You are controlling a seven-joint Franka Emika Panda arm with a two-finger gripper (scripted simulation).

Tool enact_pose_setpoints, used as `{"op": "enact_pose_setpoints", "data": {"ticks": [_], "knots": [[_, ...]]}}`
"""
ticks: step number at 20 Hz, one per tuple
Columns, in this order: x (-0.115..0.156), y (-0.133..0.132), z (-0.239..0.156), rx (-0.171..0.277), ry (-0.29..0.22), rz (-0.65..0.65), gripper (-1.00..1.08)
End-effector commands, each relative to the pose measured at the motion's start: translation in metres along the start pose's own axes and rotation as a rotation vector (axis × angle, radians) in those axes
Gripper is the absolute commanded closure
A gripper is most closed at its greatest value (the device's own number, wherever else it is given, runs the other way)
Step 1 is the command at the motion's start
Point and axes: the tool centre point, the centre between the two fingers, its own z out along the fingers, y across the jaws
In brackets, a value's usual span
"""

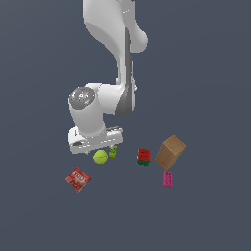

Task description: Pick up a designated object from a clutter of objects.

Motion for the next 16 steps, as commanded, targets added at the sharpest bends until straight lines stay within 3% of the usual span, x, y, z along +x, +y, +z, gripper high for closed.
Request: {"op": "enact_pose_setpoints", "data": {"ticks": [1,16], "knots": [[-0.002,0.004,0.011,0.0,0.0,-0.015,-0.92],[-0.005,0.007,0.046,0.0,-0.002,-0.022,-0.92]]}}
